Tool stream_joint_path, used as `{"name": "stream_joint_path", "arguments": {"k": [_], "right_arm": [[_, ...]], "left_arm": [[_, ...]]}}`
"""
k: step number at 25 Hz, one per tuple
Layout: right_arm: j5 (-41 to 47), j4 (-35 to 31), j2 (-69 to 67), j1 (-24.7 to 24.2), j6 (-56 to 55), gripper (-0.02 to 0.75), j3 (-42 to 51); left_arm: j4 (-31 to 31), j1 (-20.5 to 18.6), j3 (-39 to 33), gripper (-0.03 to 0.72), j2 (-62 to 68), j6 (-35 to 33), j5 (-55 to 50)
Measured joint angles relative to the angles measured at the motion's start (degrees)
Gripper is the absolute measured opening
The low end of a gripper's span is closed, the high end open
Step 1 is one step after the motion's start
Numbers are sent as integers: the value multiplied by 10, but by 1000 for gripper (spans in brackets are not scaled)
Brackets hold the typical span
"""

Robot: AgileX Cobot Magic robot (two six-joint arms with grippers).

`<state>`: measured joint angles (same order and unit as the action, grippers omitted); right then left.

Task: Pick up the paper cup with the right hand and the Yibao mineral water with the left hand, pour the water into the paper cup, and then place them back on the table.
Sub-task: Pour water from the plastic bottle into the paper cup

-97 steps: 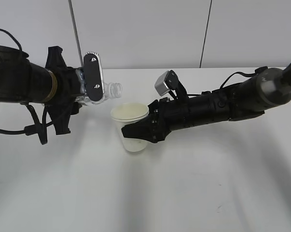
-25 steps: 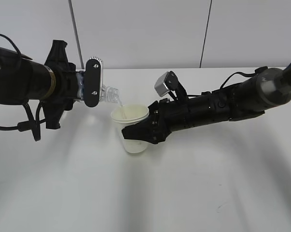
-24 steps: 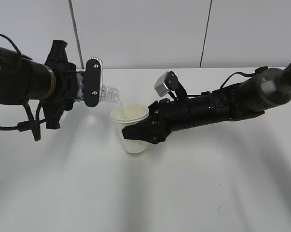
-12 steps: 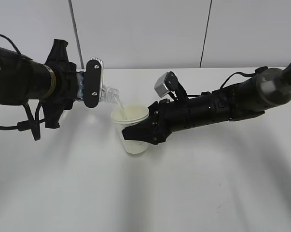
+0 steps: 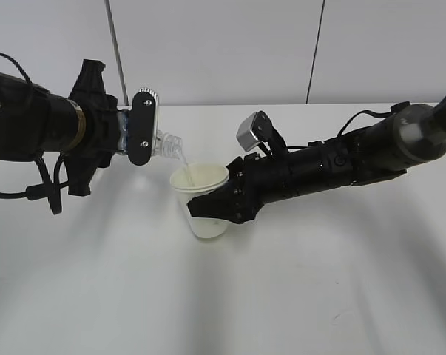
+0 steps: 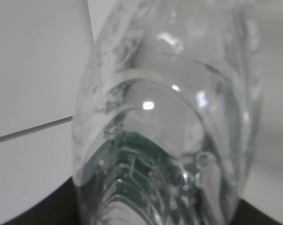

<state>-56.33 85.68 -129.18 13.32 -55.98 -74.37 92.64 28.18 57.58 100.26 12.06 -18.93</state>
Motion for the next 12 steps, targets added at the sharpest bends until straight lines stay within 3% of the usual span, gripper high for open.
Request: {"name": "stream_joint_path", "arguments": {"k": [12], "right_arm": [[-8,6,0,0,0,532,0]], "left_arm": [[19,21,0,335,1,0,-18]]}}
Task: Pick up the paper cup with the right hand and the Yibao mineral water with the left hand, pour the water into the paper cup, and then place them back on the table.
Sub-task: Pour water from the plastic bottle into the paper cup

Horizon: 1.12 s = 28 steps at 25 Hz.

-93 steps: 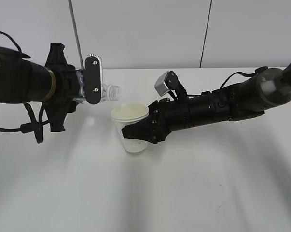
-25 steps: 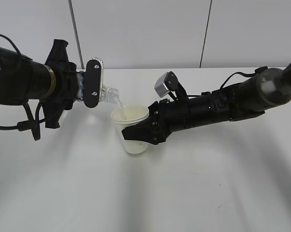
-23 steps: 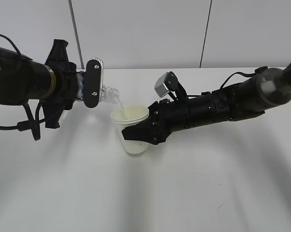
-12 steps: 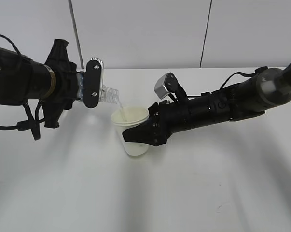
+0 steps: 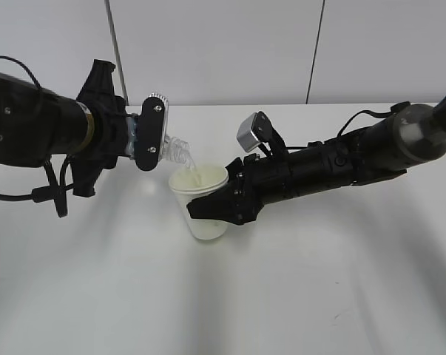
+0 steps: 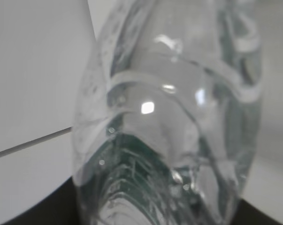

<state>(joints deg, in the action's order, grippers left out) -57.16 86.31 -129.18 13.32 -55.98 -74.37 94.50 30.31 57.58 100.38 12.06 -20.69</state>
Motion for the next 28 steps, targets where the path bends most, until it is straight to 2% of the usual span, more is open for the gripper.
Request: {"name": "stream_joint_path", "arguments": {"k": [21,28], "right_arm": [[-1,4,0,0,0,532,0],[-1,5,0,0,0,532,0]], "left_arm": [[0,2,3,335,6,3,-8],[0,2,3,333,6,29,-8]]}}
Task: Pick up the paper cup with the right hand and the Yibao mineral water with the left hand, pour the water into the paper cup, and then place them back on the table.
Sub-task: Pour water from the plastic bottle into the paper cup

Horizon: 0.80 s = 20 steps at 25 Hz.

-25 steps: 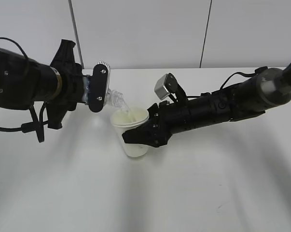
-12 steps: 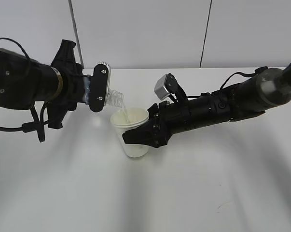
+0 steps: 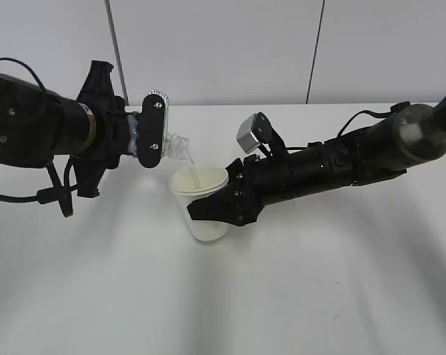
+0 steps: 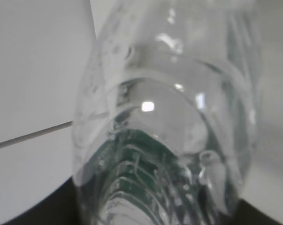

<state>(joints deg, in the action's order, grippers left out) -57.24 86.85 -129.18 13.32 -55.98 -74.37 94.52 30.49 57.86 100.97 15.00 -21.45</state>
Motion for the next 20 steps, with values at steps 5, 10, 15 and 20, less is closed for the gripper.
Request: {"name": "stream_joint_path", "arguments": {"k": [5,10,15,20], "right_arm": [[0,0,0,0,0,532,-7],[0,-1,0,0,-3,532,-16],[0,-7,0,0,-5,532,-18],[11,-32,0,1,-8,531,-18]], "left_arm": [[-1,0,0,333,0,29,0],[-29,0,0,333,0,75,0],[-45,0,0,333,0,163,0],[-48,0,0,333,0,284,0]]}}
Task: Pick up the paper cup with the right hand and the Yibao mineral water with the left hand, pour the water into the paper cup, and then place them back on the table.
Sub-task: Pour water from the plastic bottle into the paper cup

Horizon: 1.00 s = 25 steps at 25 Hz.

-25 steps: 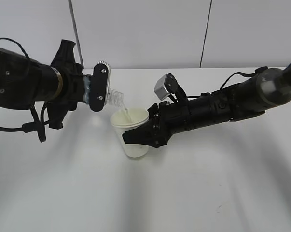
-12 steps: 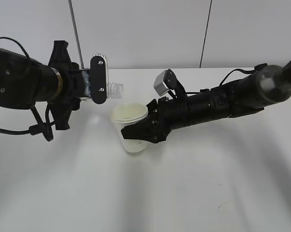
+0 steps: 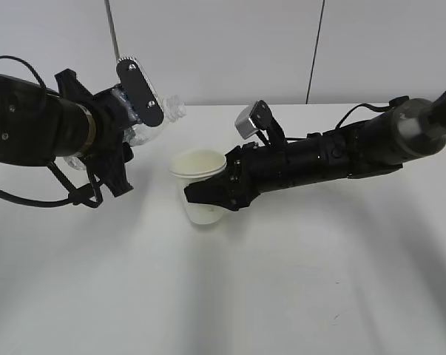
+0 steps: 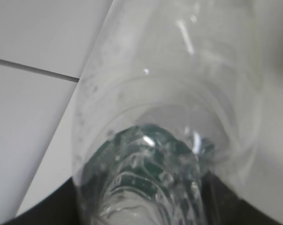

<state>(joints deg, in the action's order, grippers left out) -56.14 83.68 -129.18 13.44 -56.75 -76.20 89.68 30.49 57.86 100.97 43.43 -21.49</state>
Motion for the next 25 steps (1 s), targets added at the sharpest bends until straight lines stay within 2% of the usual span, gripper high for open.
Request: {"name": "stream_joint_path", "arguments": {"k": [13,18,25], "right_arm": [[33,-61,0,-22,-11,531,-1],[34,-65,0,-45,-27,531,-1],[34,-68,0,-53,-29,531,-1]], "left_arm": [[-4,-8,0,333,0,248,31],[-3,-48,0,333,0,326,86],[3,-102,0,333,0,359,169]]}}
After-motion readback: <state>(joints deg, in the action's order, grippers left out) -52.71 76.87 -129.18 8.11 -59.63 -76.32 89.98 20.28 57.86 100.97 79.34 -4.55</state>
